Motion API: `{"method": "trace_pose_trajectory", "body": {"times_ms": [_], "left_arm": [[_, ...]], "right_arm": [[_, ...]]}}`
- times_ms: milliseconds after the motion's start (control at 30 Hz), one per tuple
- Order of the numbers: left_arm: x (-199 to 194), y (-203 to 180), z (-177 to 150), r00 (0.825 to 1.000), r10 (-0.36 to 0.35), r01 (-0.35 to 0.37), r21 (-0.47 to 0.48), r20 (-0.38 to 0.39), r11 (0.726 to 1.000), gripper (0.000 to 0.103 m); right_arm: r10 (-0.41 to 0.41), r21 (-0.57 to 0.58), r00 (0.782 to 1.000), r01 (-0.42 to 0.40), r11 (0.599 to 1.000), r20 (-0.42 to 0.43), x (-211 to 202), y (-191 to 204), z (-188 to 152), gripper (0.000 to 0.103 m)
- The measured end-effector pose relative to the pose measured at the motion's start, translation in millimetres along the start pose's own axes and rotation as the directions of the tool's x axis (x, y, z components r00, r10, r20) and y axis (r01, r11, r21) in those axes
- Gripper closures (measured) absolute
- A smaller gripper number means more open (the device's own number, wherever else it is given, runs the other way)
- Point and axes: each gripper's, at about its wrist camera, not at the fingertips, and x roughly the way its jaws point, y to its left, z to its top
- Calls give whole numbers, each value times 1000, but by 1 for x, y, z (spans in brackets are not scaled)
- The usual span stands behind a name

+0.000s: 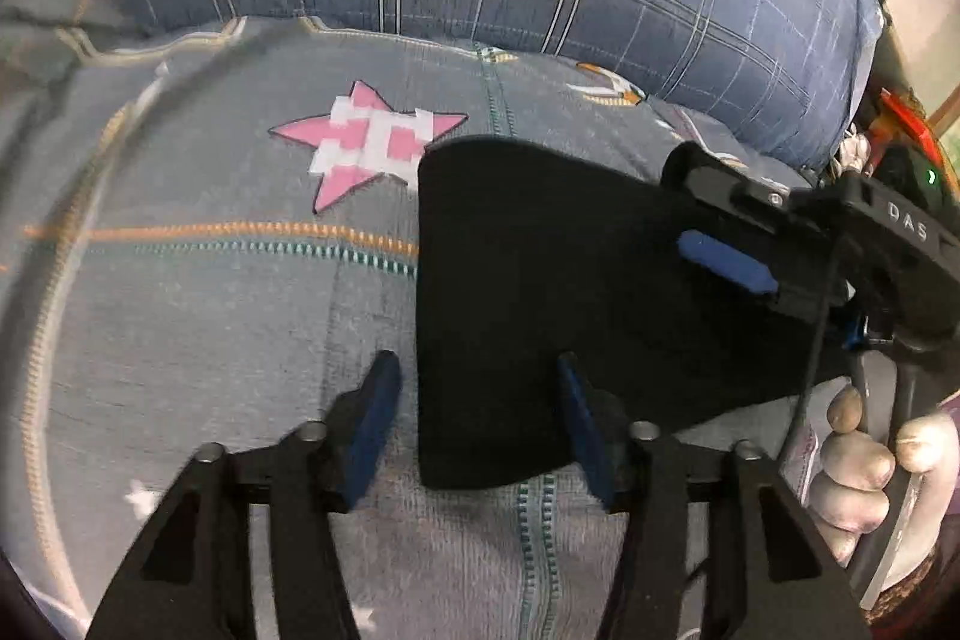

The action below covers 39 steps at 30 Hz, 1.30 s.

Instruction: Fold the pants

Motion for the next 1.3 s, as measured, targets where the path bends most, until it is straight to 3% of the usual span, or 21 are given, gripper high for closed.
{"method": "trace_pose_trajectory", "body": {"times_ms": [133, 267, 333, 500, 600, 733, 833, 967, 1300], "left_arm": [[-1, -4, 1, 1000, 4, -4, 20, -4, 1000, 43], [-23, 4, -1, 1000, -23, 22, -40, -9, 999, 43], [-38, 3, -5, 1000, -13, 13, -40, 3, 999, 43], [-66, -19, -9, 999, -23, 22, 22, 26, 999, 43], [-76, -43, -8, 998, -54, 51, 85, 36, 995, 43], [-71, -88, -3, 994, -108, 106, 171, 4, 980, 43], [-57, -129, 8, 990, -132, 139, 232, -46, 963, 43], [-32, -188, 27, 987, -130, 156, 360, -96, 920, 43], [73, -318, 66, 970, -97, 208, 550, -224, 809, 43]], "right_arm": [[47, 12, 999, -47, 999, 11, 0, -10, 0, 61], [66, 23, 998, -66, 998, 12, -6, -4, 1, 57], [86, -6, 994, -85, 996, 66, -25, 4, -1, 50], [128, -62, 981, -120, 991, 148, -95, -12, -31, 48], [76, -48, 969, -66, 997, 234, -143, -40, -54, 48], [-70, 7, 924, 73, 997, 377, -205, -76, -75, 44], [-148, 91, 900, 121, 989, 410, -229, -105, -79, 39], [-141, 133, 892, 92, 987, 429, -243, -129, -83, 39], [-165, 151, 902, 113, 982, 400, -221, -138, -56, 39]]}}
